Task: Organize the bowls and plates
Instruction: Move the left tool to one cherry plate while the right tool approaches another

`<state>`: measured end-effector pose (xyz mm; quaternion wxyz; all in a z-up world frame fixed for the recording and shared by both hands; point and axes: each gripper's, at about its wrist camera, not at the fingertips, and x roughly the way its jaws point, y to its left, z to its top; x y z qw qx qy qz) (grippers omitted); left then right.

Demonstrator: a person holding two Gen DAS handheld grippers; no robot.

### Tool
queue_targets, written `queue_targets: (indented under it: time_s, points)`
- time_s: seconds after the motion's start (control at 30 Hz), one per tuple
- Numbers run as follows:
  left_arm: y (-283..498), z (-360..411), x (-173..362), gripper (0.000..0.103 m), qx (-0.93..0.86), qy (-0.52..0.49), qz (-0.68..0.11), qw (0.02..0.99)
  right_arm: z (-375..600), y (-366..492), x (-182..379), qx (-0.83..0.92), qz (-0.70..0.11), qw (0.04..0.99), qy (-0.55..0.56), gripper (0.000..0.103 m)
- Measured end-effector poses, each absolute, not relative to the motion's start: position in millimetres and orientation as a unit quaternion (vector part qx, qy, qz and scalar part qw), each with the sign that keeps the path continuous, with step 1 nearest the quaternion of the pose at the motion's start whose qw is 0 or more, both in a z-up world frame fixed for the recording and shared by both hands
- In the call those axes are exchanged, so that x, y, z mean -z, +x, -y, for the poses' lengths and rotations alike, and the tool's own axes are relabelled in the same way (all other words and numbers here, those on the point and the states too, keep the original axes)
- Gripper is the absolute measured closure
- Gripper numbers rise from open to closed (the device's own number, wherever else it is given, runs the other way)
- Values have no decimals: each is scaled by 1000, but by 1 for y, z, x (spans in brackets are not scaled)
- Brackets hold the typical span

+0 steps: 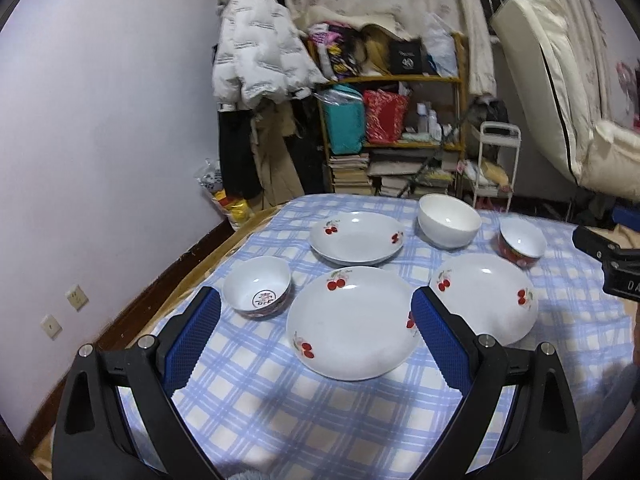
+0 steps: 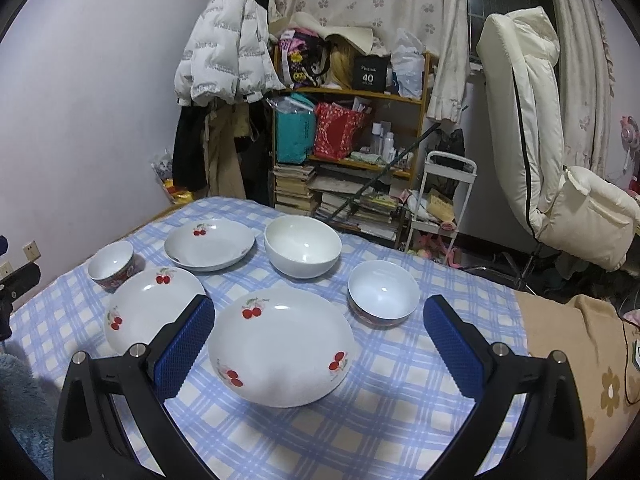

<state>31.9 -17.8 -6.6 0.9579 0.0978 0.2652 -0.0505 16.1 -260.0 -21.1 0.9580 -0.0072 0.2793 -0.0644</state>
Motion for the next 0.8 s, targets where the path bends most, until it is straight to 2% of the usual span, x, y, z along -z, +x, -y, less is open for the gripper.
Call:
queue_targets:
  time_s: [0.37, 0.63, 0.8]
  points:
    - [93, 59, 5, 8, 82, 117, -317, 937, 291, 52, 29, 61, -350, 934, 51, 0]
    - [152, 89, 30, 8, 105, 113, -370, 916, 329, 80, 55, 64, -401, 904, 136, 0]
    - [182, 110, 47, 8, 122, 121, -399, 901, 339, 99, 78, 75, -429, 891, 128, 0]
